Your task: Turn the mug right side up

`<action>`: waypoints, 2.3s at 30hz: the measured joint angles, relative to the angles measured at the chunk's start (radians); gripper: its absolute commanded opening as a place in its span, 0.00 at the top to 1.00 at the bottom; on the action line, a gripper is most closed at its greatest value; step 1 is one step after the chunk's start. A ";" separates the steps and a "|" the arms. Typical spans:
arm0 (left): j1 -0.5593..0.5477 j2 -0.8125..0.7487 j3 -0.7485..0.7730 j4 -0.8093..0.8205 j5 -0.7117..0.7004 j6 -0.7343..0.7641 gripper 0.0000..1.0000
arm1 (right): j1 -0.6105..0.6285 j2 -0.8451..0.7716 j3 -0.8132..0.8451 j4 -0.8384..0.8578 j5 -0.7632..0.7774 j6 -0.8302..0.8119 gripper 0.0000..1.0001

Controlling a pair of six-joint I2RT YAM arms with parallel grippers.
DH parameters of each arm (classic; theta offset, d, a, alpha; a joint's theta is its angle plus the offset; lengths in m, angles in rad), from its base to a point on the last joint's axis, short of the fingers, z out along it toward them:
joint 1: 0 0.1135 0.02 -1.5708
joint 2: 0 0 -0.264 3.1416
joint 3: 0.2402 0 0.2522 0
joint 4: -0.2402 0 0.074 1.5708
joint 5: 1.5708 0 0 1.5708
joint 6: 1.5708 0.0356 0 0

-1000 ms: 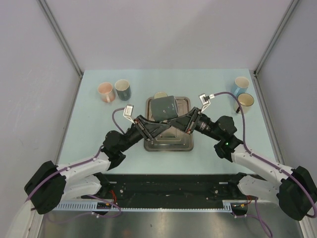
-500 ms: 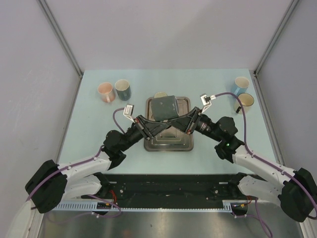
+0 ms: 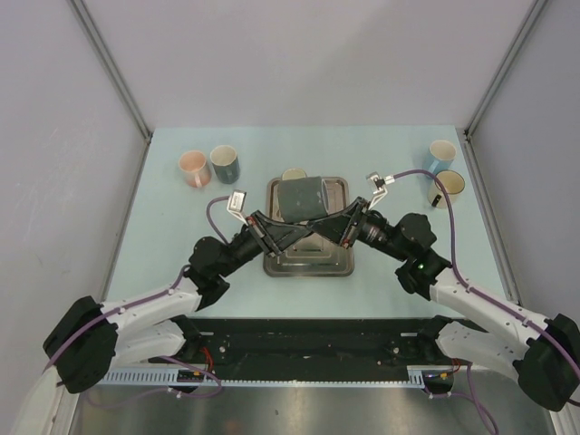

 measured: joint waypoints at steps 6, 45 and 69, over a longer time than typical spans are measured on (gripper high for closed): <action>0.000 -0.030 0.000 -0.034 -0.002 0.039 1.00 | 0.006 -0.004 0.022 -0.064 -0.005 -0.028 0.59; 0.003 -0.103 -0.025 -0.035 -0.045 0.099 0.84 | 0.038 0.001 0.088 -0.166 -0.006 -0.068 1.00; 0.011 -0.083 -0.013 -0.044 -0.037 0.065 1.00 | 0.046 0.016 0.110 -0.195 0.004 -0.102 0.97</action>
